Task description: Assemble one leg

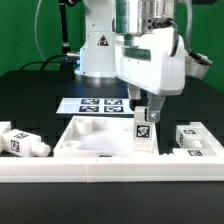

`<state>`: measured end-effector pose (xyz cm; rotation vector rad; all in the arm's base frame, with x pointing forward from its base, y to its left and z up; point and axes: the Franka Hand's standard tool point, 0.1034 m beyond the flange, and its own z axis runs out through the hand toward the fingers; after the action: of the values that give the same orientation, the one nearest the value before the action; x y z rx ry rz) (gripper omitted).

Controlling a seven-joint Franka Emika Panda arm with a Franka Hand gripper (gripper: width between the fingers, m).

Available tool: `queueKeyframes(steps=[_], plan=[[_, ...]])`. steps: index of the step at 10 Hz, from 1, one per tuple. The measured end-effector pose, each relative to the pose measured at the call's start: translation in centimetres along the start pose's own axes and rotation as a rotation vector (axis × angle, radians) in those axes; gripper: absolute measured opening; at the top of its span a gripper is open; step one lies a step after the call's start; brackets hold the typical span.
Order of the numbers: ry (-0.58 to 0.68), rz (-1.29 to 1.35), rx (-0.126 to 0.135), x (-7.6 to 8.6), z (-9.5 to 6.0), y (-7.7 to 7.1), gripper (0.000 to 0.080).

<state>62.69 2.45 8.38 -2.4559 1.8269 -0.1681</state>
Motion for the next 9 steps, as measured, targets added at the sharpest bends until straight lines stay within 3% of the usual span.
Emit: queueKeyframes(steps=[5,9], plan=[[0.029,-0.499,-0.028,-0.53,0.05,-0.12,0.0649],[0.036,-0.854,-0.027,-0.47,0.06,-0.24,0.0649]])
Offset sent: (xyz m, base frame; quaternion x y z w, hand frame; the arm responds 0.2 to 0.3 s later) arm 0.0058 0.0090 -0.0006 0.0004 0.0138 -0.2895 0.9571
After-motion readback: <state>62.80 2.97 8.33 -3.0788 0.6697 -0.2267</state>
